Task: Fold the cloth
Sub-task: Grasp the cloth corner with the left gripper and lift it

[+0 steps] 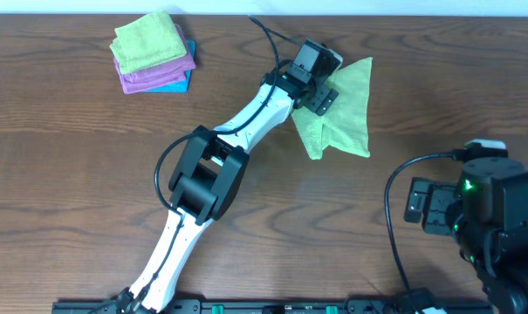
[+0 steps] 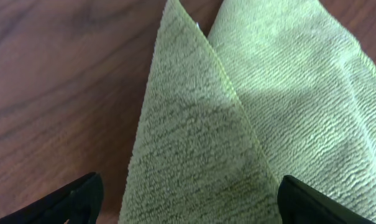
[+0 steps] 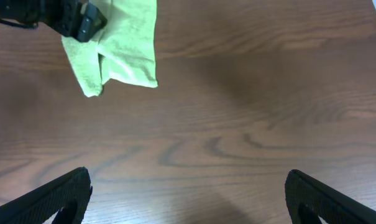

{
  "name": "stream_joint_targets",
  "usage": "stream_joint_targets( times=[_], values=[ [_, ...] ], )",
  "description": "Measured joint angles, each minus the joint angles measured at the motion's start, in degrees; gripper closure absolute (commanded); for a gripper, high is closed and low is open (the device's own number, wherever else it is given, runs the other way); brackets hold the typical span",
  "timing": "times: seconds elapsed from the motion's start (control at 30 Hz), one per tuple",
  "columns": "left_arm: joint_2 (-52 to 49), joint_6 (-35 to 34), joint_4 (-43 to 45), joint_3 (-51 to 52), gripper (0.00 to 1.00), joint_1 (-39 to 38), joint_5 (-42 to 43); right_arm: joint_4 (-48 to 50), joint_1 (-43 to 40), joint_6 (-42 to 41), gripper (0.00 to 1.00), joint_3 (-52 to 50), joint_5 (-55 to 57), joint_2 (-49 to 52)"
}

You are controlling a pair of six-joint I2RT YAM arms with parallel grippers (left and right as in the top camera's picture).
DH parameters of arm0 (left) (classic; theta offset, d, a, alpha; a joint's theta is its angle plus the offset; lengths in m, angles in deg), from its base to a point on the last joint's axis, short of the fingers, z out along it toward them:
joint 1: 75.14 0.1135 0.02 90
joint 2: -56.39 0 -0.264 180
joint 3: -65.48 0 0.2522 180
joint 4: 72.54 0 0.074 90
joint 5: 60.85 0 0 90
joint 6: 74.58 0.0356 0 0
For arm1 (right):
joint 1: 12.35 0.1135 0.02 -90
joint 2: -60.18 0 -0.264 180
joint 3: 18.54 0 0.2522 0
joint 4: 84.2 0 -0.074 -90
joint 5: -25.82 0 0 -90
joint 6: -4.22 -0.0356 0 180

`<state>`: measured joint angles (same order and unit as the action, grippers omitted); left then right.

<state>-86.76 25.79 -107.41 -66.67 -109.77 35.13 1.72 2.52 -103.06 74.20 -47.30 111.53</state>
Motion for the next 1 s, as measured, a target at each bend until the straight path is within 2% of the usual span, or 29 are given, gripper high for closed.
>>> stream_joint_targets(
  times=[0.53,0.8,1.0],
  values=[
    [0.0,2.0,-2.5,0.0,0.07,-2.3,-0.9,0.5,0.0,1.7,0.01,0.0,-0.6,0.0],
    [0.0,4.2,-4.3,0.0,0.09,-2.2,-7.4,1.1,0.0,2.0,0.01,0.0,-0.6,0.0],
    [0.0,5.8,-3.9,0.0,0.11,-2.1,-17.8,1.3,0.0,2.0,0.01,0.0,-0.6,0.0]
  ],
)
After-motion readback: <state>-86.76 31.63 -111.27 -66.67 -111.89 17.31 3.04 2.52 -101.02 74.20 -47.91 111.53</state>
